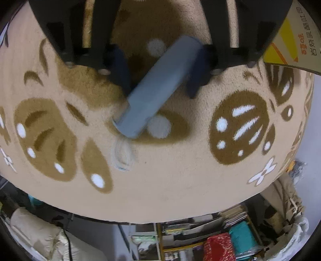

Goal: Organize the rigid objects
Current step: 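Return the right gripper and grasp the light-blue power bank, then lift the power bank with the right gripper and lower it into the box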

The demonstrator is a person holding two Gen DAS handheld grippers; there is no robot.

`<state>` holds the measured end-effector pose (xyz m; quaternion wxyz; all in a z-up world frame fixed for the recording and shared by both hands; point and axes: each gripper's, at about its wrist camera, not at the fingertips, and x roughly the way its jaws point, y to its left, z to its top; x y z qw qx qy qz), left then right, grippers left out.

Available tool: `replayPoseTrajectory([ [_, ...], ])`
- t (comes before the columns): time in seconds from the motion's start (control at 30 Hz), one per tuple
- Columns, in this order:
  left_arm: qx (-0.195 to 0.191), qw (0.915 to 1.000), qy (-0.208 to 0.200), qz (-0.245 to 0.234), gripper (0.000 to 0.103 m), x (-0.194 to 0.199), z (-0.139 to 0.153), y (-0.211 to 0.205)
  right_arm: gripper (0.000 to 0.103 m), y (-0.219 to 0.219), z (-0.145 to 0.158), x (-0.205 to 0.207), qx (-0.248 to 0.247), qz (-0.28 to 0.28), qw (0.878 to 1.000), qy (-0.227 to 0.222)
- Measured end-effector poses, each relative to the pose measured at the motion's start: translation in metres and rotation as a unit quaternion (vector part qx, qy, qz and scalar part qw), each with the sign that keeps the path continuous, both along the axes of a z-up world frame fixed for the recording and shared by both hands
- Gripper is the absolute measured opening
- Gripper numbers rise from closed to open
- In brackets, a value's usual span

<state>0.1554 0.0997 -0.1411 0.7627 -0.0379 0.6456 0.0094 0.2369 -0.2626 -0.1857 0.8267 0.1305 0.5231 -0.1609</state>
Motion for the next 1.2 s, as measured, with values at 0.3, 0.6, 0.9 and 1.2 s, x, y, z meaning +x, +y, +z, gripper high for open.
replayPoseTrajectory([
  [0.3, 0.001, 1.0, 0.0, -0.001, 0.013, 0.0, 0.0, 0.0, 0.03, 0.016, 0.01, -0.022, -0.008, 0.055, 0.998, -0.022],
  [0.6, -0.006, 1.0, -0.002, 0.007, 0.013, -0.001, 0.0, 0.002, 0.03, 0.027, 0.032, -0.044, -0.006, 0.091, 0.995, -0.049],
  [0.9, -0.006, 1.0, -0.001, 0.006, 0.013, 0.0, 0.0, 0.002, 0.03, 0.039, 0.079, -0.063, 0.086, 0.143, 0.981, -0.099],
  [1.2, -0.004, 1.0, -0.001, 0.006, 0.013, -0.001, 0.0, 0.002, 0.03, 0.087, 0.12, -0.078, 0.117, 0.224, 0.958, -0.137],
])
